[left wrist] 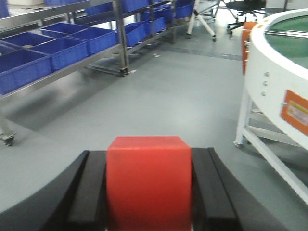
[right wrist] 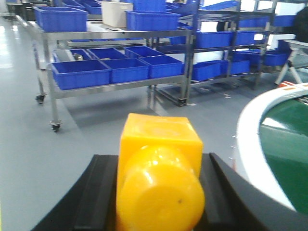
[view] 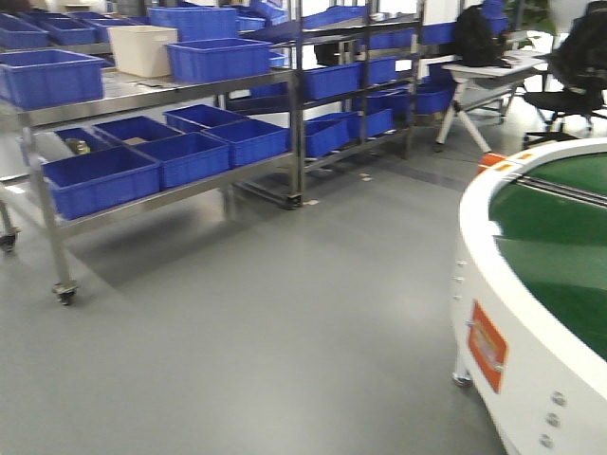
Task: Pick red and yellow blocks into blue bin
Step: 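Drive the base to the large blue bin holding both blocks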
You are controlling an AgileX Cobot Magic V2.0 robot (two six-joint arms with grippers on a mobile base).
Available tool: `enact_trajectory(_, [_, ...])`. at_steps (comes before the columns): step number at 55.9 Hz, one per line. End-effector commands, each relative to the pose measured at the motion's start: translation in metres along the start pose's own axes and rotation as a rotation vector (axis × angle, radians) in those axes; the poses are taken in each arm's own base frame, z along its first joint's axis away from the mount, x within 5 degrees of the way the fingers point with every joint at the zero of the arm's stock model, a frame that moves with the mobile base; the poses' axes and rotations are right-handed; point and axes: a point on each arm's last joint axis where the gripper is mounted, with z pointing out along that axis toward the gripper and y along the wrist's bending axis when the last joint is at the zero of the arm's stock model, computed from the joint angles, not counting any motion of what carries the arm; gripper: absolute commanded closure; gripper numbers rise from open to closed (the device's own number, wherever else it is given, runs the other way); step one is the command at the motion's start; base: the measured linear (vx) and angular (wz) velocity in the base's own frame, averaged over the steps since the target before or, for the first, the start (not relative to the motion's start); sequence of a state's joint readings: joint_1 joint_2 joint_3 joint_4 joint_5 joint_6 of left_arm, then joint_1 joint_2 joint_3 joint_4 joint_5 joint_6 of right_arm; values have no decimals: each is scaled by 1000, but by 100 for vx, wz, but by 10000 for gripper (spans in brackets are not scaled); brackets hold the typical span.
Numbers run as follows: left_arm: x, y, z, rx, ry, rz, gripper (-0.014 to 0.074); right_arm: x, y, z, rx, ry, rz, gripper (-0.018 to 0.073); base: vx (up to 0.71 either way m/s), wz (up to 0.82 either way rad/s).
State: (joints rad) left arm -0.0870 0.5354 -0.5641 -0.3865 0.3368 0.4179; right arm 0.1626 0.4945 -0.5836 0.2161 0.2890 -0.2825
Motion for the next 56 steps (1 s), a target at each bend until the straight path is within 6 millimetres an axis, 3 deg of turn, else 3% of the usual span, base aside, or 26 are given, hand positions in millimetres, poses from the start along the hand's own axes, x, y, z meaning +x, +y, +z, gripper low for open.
enact_trajectory(1, [-16, 3, -3, -29, -104, -23, 596, -17, -3, -2, 26, -108, -6, 569, 10, 39])
enact_trajectory(33, [-16, 3, -3, -29, -104, -23, 596, -17, -3, -2, 26, -108, -6, 569, 17, 47])
enact_trajectory(56, [-16, 3, -3, -29, -104, -23, 596, -17, -3, -2, 26, -108, -6, 569, 30, 18])
